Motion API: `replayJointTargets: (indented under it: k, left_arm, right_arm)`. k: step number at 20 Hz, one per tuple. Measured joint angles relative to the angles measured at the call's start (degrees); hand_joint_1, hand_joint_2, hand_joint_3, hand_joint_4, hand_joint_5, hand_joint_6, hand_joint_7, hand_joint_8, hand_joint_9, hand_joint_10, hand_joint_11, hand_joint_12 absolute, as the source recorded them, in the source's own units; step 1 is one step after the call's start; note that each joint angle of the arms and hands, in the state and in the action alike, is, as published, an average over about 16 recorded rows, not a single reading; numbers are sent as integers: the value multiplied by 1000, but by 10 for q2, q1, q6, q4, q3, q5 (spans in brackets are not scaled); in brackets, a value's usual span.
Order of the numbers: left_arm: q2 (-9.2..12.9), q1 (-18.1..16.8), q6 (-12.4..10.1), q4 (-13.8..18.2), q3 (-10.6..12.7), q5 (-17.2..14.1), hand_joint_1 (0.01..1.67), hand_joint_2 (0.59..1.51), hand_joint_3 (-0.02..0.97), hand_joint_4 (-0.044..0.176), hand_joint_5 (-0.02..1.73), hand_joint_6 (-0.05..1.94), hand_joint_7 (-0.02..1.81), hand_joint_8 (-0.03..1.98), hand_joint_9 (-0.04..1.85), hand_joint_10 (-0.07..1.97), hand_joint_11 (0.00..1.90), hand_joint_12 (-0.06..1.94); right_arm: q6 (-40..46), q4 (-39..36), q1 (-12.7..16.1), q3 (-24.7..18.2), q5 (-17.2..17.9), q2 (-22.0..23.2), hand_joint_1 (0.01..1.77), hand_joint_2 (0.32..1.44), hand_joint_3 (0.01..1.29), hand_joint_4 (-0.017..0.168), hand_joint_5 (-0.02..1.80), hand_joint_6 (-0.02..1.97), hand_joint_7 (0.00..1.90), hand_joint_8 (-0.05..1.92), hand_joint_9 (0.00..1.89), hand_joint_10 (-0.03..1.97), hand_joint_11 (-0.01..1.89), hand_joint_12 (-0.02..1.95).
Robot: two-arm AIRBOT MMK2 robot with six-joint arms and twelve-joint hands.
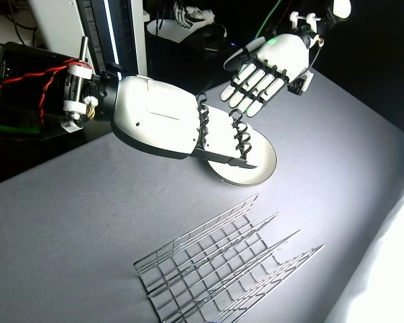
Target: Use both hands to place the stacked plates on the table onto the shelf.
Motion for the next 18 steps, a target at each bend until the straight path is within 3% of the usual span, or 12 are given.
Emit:
replayJointTargets:
  k: [6, 18]
  left_arm:
    - [-14, 2, -26, 74, 41, -8, 18, 1117, 26, -1, 21, -11, 21, -16, 20, 6, 14, -17]
    - [-47, 11, -9, 174, 91, 3, 17, 1109, 17, 4, 21, -12, 17, -16, 15, 6, 14, -17]
  right_arm:
    - [-4, -20, -6, 5, 20, -1, 19, 1148, 14, 8, 20, 29, 22, 10, 16, 7, 21, 1]
    - [-10, -32, -16, 9, 40, -1, 19, 1132, 15, 9, 21, 29, 22, 9, 13, 6, 22, 1]
